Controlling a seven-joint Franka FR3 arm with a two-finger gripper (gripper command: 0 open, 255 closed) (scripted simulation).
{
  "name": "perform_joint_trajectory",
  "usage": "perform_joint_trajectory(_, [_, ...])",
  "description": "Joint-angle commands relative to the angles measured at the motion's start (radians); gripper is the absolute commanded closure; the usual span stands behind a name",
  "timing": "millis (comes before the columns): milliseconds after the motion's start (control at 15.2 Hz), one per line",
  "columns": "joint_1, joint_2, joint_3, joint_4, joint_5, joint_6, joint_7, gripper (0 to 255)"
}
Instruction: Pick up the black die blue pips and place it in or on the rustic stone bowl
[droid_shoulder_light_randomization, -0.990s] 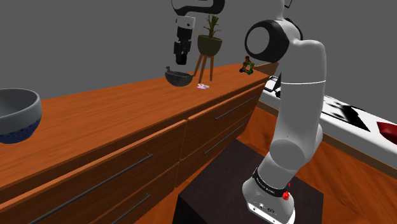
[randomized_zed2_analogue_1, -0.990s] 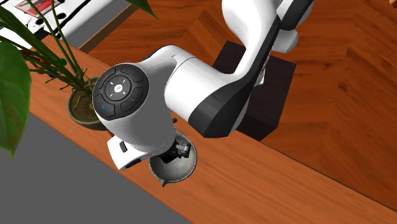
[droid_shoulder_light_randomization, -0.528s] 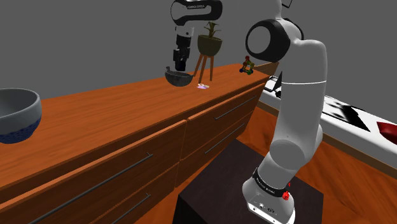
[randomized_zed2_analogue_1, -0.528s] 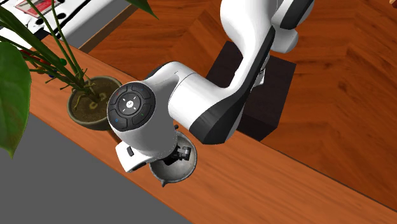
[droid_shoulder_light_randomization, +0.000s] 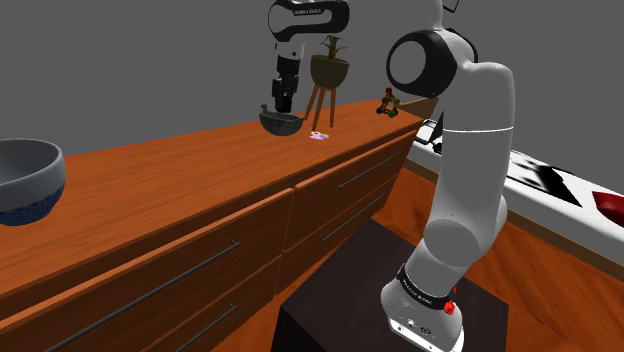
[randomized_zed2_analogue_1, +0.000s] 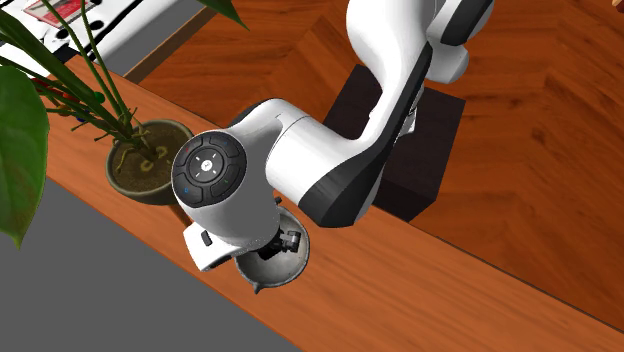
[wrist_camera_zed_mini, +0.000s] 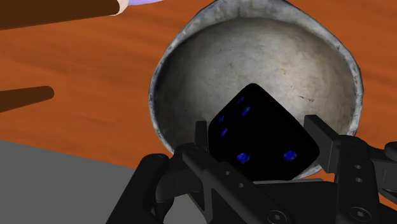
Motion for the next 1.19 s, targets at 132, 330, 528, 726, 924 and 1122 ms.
perform_joint_trajectory(132, [0.0, 0.0, 0.0, 0.0, 0.0, 0.0, 0.0, 0])
perform_joint_trajectory(330, [0.0, 0.0, 0.0, 0.0, 0.0, 0.0, 0.0, 0])
perform_joint_trajectory(528, [-0.003, 0.012, 0.0, 0.12, 0.0, -0.107, 0.001, 0])
perform_joint_trajectory(726, [-0.004, 0.019, 0.0, 0.156, 0.001, -0.138, 0.001, 0])
perform_joint_trajectory(924, [-0.004, 0.019, 0.0, 0.157, 0.001, -0.138, 0.001, 0])
perform_joint_trajectory(1122, [-0.004, 0.019, 0.0, 0.157, 0.001, -0.138, 0.001, 0])
